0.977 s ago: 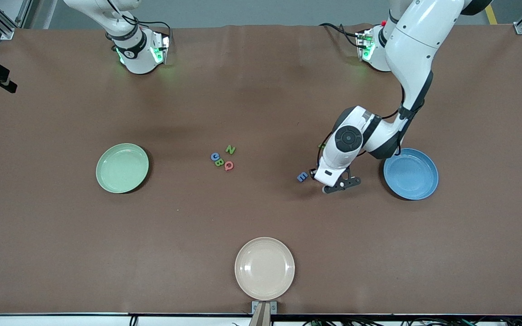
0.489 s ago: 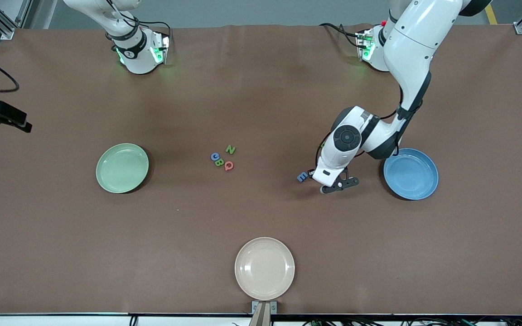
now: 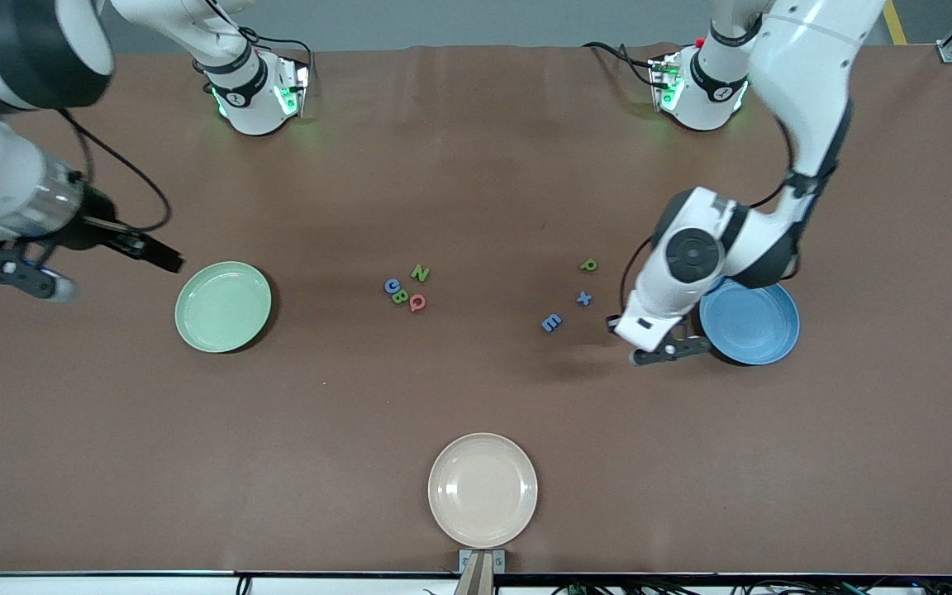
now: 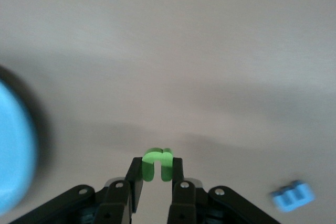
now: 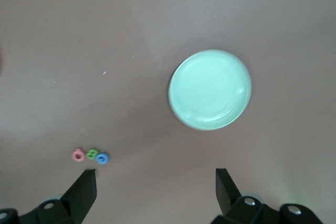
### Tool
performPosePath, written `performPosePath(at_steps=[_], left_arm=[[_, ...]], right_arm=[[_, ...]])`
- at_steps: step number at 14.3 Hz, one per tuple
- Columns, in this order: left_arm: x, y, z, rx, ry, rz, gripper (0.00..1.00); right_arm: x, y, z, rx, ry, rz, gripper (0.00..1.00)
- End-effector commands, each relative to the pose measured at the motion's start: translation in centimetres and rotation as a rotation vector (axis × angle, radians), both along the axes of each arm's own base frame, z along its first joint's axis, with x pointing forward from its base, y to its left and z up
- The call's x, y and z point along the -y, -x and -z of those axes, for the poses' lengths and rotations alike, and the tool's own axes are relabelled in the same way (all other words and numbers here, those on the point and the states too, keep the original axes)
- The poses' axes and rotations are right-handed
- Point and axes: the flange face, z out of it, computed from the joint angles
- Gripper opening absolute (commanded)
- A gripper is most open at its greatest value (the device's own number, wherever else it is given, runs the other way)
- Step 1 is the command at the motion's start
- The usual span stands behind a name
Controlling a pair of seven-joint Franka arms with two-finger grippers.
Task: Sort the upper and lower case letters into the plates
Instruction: 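Drop the n into the blue plate while the right gripper reaches the letters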
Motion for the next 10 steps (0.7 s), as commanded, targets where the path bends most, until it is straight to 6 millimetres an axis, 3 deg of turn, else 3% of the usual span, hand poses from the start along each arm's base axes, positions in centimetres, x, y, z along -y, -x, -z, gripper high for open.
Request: performPosePath(at_steps=[1,3,6,8,10], left_arm=[[-5.9,1.8,-1.4,-0.039,-0.041,0.134,0.12],[-10.4,3.1,-0.9,-0.063,-0.043,0.201,0.12],[-15.6,4.3,1.3,-0.043,-0.046,0.305,0.13],[-17.5,5.3,3.1,-0.044,-0.089,0.364,0.13],[-18.7,6.2,5.2,-0.033,-0.096,0.402,0.13]], right_arm=[[-2.7,1.2,4.7,-0.02,-0.032,0.108,1.0],[-8.2,2.5,7.9,0.015,-0.026,0.169,1.0],[-16.1,4.8,15.8,0.068,-0.023,0.194,1.0],[-20.2,5.7,20.4,0.058,-0.001,0.17,1.0],[-23.1,6.6,24.5,0.079,0.002,0.127,1.0]])
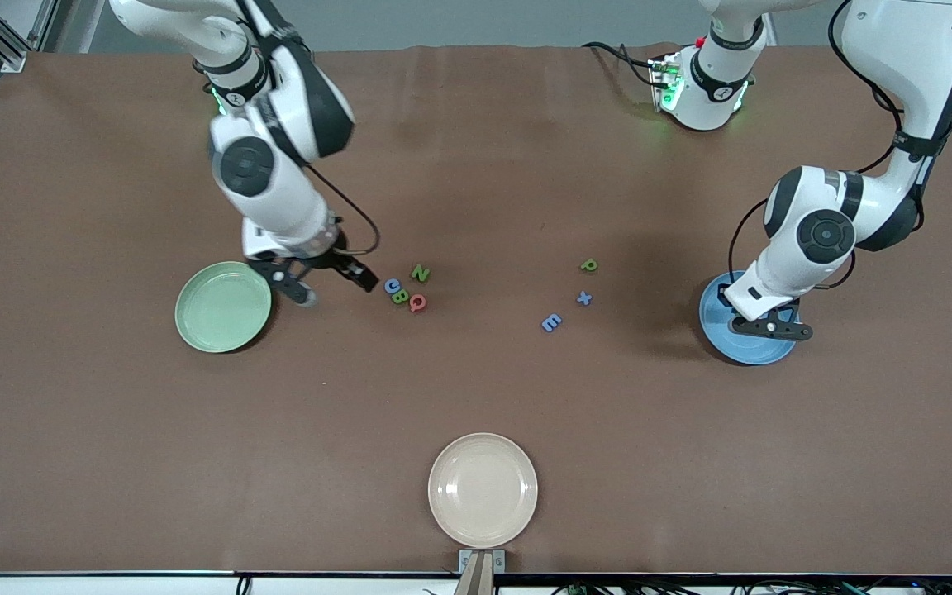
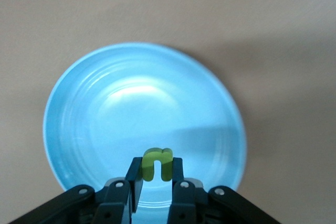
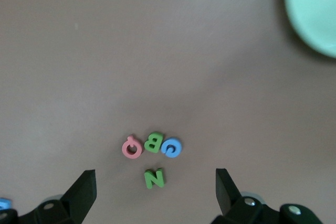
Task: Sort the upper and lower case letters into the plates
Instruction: 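Drop the n into the blue plate while the right gripper reaches the letters, then grasp the N with the right gripper while the left gripper reaches the m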
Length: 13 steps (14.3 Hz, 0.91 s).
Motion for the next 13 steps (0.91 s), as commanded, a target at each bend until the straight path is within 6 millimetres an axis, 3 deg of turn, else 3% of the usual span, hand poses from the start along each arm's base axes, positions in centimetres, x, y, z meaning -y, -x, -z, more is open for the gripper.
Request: performPosePath(at_steps=[1,4,7,8,9,10,11,13], left_arm=[[-0.5,1.6,2.1,0.025,0.001,0.077,0.13],[-0.6,1.7,2.9,0.031,0.008,0.088,0.16],[-0.6,1.8,3.4,0.022,0.011,0.088,0.22],[-0.6,1.8,3.4,0.021,0.011,0.088,0.3],[-0.6,1.7,3.3,0.023,0.01,0.088,0.55],[-0.6,1.6,3.2,0.026,0.01,0.088,0.89],[-0.5,1.4,2.7,0.031,0.007,0.089,1.0],[1.7,1.1,1.5,0.044,0.011,0.114,1.0]], right_arm=[[-3.2,0.9,5.1,0.015,0.013,-0.037,1.0],[-6.2,3.1,8.8,0.015,0.029,-0.042,1.0],[-7.7,5.2,11.3,0.0,0.048,-0.063,0.97],[-7.8,5.8,12.2,0.006,0.048,-0.072,0.97],[-7.7,6.4,13.0,0.029,0.038,-0.074,0.97],[-7.3,6.8,13.8,0.063,0.021,-0.071,0.96],[-6.8,7.3,14.9,0.086,0.013,-0.069,0.95],[-6.9,7.9,15.8,0.083,0.02,-0.08,0.88]])
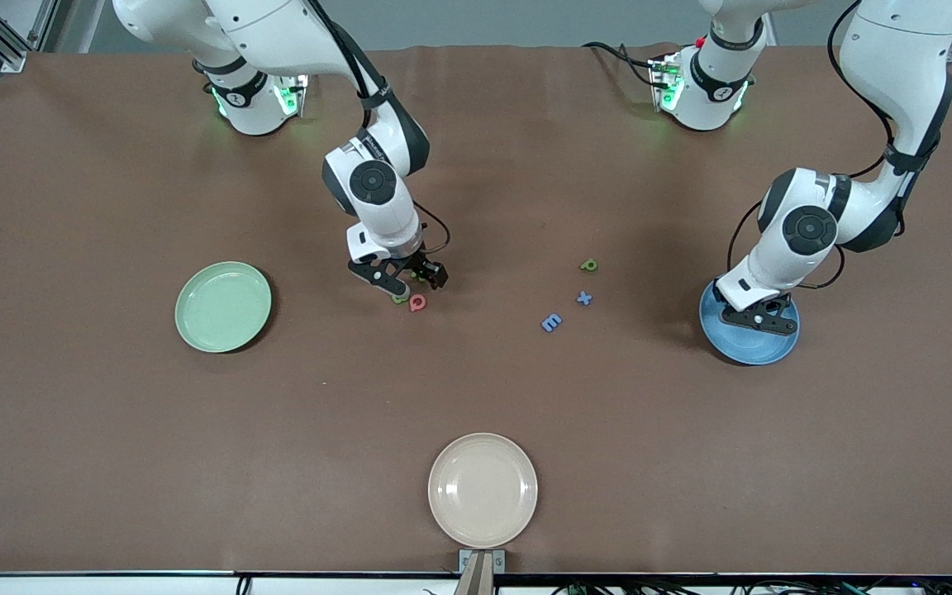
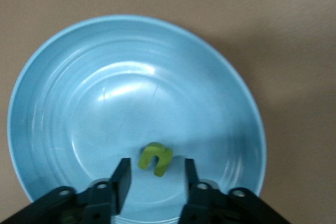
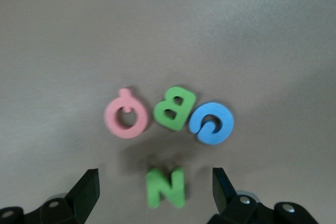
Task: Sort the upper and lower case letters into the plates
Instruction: 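Grasp the N with the right gripper while the left gripper reaches the m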
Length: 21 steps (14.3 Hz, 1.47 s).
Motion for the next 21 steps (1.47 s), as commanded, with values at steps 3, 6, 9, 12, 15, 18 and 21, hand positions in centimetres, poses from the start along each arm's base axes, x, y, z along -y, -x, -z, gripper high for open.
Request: performPosePath(at_steps=[3,6,9,12,15,18,21], left_arm=[[4.7,-1.4,-4.3,-0.011,-0.027,0.05,1.0],[10.4,-2.7,-7.6,-0.013,-0.006,-0.047,1.0],[17.2,-3.4,-8.4,0.017,0.055,-0.084,1.0],[24.7,-3.0,-8.3,0.023,0.108,0.003,1.0],[28.9,-2.5,-6.3,-0.006,0.138,0.072,1.0],[30.7,-1.4,-5.0,-0.035,0.148,0.275,1.0],[31.4,-1.4,-3.4,-0.026,0.194,0.337,0.99]], right_arm=[[0.5,1.0,0.8,0.001,0.009,0.008,0.74],[0.5,1.0,0.8,0.001,0.012,0.001,0.54],[0.5,1.1,0.9,-0.01,0.023,-0.004,0.28],[0.8,1.2,0.8,-0.041,0.047,-0.004,0.07],[1.1,0.7,-1.2,-0.092,0.074,0.005,0.02],[3.3,-0.7,-4.1,-0.106,0.129,0.003,0.01],[7.6,-3.1,-9.8,-0.115,0.158,-0.04,0.01]])
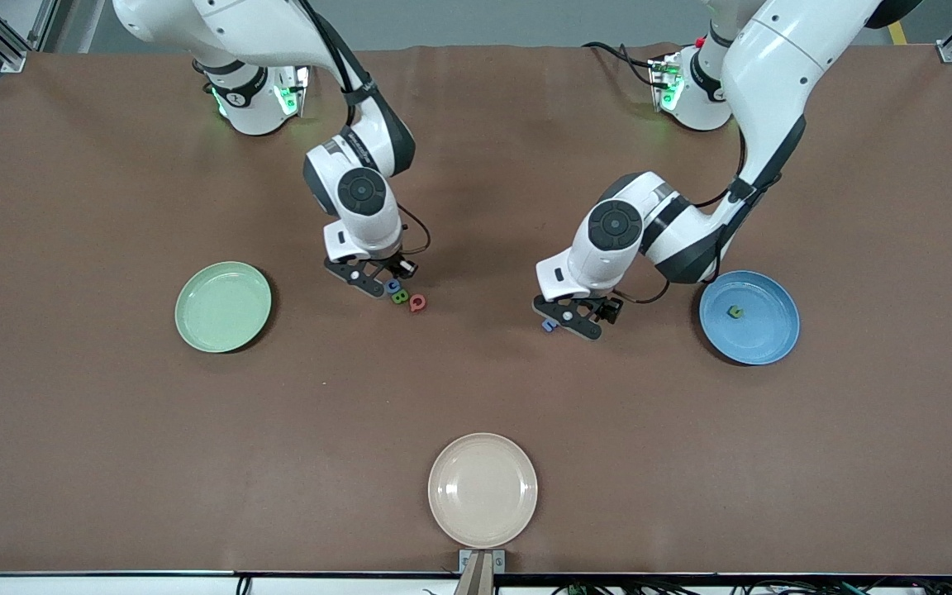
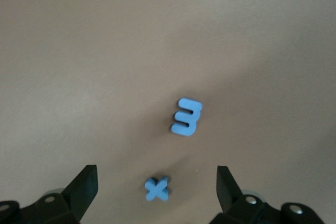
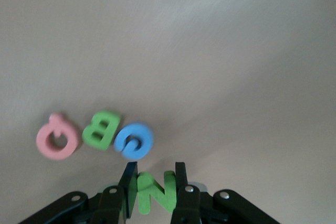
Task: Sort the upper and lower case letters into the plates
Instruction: 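Drop the N into the green plate while the left gripper grasps the m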
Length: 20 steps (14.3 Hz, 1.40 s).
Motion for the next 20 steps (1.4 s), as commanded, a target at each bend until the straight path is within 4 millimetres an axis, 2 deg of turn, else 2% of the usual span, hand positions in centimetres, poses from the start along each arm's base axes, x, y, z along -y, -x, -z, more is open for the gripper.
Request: performPosePath(at_steps=[1,2,4,6,7,8,11,12,13,14,18,20], left_arm=[[1.2,-0.2,1.2,0.014,0.04,0.075,0.97],[1.3,-0.1,2.0,0.015,0.04,0.106,0.97],[1.4,0.0,2.9,0.013,0.047,0.12,0.94],[2.2,0.7,3.6,0.002,0.045,0.135,0.88],[2.5,1.1,4.0,-0.005,0.045,0.141,0.85],[2.8,1.1,4.1,-0.006,0.046,0.142,0.82],[3.8,0.5,4.0,0.005,0.061,0.142,0.81],[4.1,0.3,4.4,0.004,0.063,0.137,0.81],[4.1,0.0,4.7,0.008,0.057,0.133,0.81],[4.1,-0.3,4.9,0.02,0.042,0.14,0.81],[3.8,-0.5,5.6,0.033,0.021,0.154,0.81],[3.9,-0.5,5.6,0.034,0.022,0.155,0.72]], right_arm=[[4.9,-1.7,-6.1,-0.005,-0.008,-0.053,0.01],[7.1,-2.6,-7.9,-0.012,-0.019,-0.075,0.01],[12.1,-4.2,-10.2,-0.021,-0.046,-0.096,0.01],[17.3,-4.8,-10.8,-0.046,-0.067,-0.136,0.01],[20.8,-5.0,-10.7,-0.054,-0.081,-0.158,0.01],[23.5,-5.0,-10.4,-0.063,-0.092,-0.188,0.01],[29.7,-5.0,-9.1,-0.073,-0.114,-0.237,0.01],[30.9,-4.3,-7.7,-0.058,-0.116,-0.268,0.01],[32.9,-3.7,-6.3,-0.033,-0.117,-0.278,0.01],[34.4,-3.1,-5.1,0.0,-0.112,-0.295,0.01],[35.0,-2.2,0.4,0.032,-0.076,-0.309,0.03],[35.1,-2.2,3.2,0.042,-0.053,-0.308,0.03]])
